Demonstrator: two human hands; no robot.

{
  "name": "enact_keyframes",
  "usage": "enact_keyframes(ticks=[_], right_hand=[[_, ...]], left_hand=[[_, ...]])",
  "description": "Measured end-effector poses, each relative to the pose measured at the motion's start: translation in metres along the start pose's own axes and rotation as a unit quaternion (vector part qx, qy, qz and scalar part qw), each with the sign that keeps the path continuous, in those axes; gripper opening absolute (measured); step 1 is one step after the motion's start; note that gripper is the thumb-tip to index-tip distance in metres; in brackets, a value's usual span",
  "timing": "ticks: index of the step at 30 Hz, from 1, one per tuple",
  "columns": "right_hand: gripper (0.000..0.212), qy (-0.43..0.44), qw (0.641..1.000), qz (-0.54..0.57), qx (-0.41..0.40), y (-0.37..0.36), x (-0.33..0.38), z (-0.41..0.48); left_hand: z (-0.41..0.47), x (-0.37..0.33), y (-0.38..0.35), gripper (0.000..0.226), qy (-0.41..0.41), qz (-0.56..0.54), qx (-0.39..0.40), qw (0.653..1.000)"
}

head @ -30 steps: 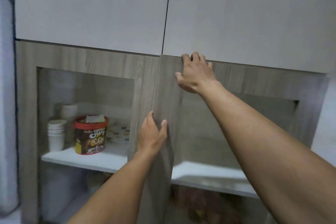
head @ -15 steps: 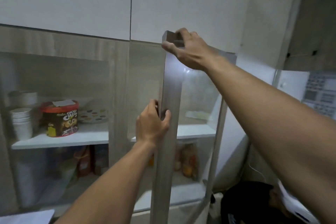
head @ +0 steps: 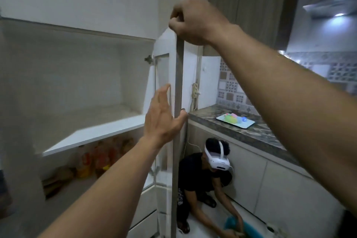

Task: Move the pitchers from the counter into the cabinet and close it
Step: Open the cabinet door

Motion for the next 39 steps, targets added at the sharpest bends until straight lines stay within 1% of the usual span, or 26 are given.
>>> enact_keyframes(ticks=[2, 5, 7, 9, 10, 13, 18, 22, 28, 31, 34, 39], right_hand=[[0.042, 0.003, 0.995, -0.094, 0.019, 0.013, -0.02, -0.006], [0.019, -0.015, 0.977, -0.206, 0.053, 0.025, -0.053, -0.014], [0.019, -0.026, 0.965, -0.252, 0.069, 0.03, -0.073, -0.02], [0.012, -0.044, 0.958, -0.273, 0.072, 0.033, -0.099, -0.025], [0.01, -0.051, 0.957, -0.276, 0.07, 0.034, -0.113, -0.026], [0.021, -0.064, 0.955, -0.284, 0.063, 0.032, -0.157, -0.03], [0.044, -0.097, 0.951, -0.287, 0.063, 0.027, -0.227, -0.031], [0.046, -0.11, 0.956, -0.266, 0.058, 0.025, -0.271, -0.03], [0.061, -0.131, 0.962, -0.233, 0.046, 0.018, -0.319, -0.024], [0.061, -0.136, 0.965, -0.219, 0.042, 0.015, -0.331, -0.022], [0.055, -0.142, 0.965, -0.217, 0.037, 0.013, -0.339, -0.017], [0.041, -0.156, 0.961, -0.224, 0.036, 0.015, -0.334, -0.011]], left_hand=[[0.008, -0.024, -0.026, 0.094, -0.038, -0.01, 0.021, 0.999], [0.021, -0.054, -0.063, 0.105, -0.071, -0.009, 0.042, 0.997], [0.03, -0.07, -0.089, 0.109, -0.079, -0.016, 0.06, 0.995], [0.037, -0.086, -0.113, 0.112, -0.083, -0.011, 0.074, 0.994], [0.041, -0.093, -0.126, 0.112, -0.082, -0.01, 0.081, 0.993], [0.05, -0.115, -0.161, 0.113, -0.075, -0.002, 0.092, 0.993], [0.076, -0.142, -0.221, 0.114, -0.056, 0.041, 0.09, 0.994], [0.091, -0.159, -0.259, 0.116, -0.049, 0.066, 0.096, 0.992], [0.107, -0.17, -0.298, 0.117, -0.045, 0.072, 0.109, 0.99], [0.112, -0.174, -0.309, 0.118, -0.043, 0.07, 0.108, 0.991], [0.116, -0.173, -0.316, 0.116, -0.041, 0.078, 0.106, 0.99], [0.123, -0.159, -0.303, 0.099, -0.067, 0.092, 0.083, 0.99]])
Point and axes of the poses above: each hand's wrist, its own z-axis towards the middle knuckle, its own y-axis out of the back of the hand, x = y × z, the point moved 5 cm from there along z, towards the middle knuckle, and after that the axes turned 8 degrees about z, right-handed, at the moved point
